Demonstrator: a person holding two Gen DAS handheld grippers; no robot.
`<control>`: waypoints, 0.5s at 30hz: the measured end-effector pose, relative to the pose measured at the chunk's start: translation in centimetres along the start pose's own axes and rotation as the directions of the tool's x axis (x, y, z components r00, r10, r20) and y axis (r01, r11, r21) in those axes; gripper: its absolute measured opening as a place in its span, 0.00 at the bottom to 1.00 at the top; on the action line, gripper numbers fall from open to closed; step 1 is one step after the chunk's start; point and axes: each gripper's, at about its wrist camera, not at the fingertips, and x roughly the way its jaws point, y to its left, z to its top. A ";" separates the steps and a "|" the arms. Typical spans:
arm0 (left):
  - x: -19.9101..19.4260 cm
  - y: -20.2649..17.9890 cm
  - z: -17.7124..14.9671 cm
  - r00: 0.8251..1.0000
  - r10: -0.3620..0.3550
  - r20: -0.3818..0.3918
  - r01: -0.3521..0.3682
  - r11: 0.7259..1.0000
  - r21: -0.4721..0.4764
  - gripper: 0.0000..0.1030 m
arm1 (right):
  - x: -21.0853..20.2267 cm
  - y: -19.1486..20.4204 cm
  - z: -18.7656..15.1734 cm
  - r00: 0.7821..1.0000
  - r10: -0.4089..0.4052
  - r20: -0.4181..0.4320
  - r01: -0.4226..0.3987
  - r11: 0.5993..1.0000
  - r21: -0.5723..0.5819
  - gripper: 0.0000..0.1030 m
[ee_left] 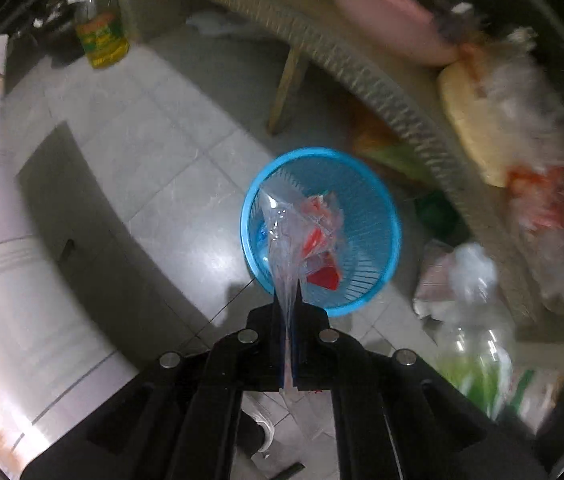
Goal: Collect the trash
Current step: 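Carry the packet and bottle to the blue wastebasket and release the packet from the left tool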
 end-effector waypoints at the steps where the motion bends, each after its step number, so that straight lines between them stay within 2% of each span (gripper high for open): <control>1: 1.4 -0.3 0.8 1.000 0.018 -0.015 -0.019 1.000 -0.018 0.04 | 0.0 0.1 0.2 1.000 -0.002 -0.001 0.002 1.000 0.008 0.51; 2: 2.4 -0.5 1.5 0.999 0.027 -0.020 -0.027 0.999 -0.036 0.08 | 0.1 0.0 0.3 1.000 -0.004 -0.001 0.004 1.000 0.017 0.51; 4: 4.7 -0.7 2.6 0.998 0.044 -0.046 -0.047 0.996 -0.075 0.36 | 0.1 0.2 0.7 1.000 -0.008 -0.001 0.008 1.000 0.030 0.51; 6: 5.9 -0.6 3.0 0.996 0.066 -0.064 -0.073 0.991 -0.112 0.47 | 0.0 0.2 0.8 1.000 -0.010 -0.002 0.010 0.999 0.038 0.51; 9: 5.8 0.1 3.0 0.998 -0.004 -0.064 -0.008 0.984 -0.175 0.49 | 0.3 0.3 0.9 1.000 -0.014 -0.004 0.014 0.999 0.041 0.51; 15: 0.9 0.8 2.4 0.999 -0.051 0.007 0.052 0.986 -0.157 0.53 | 1.7 1.2 1.5 0.999 -0.023 -0.038 0.023 1.000 0.011 0.51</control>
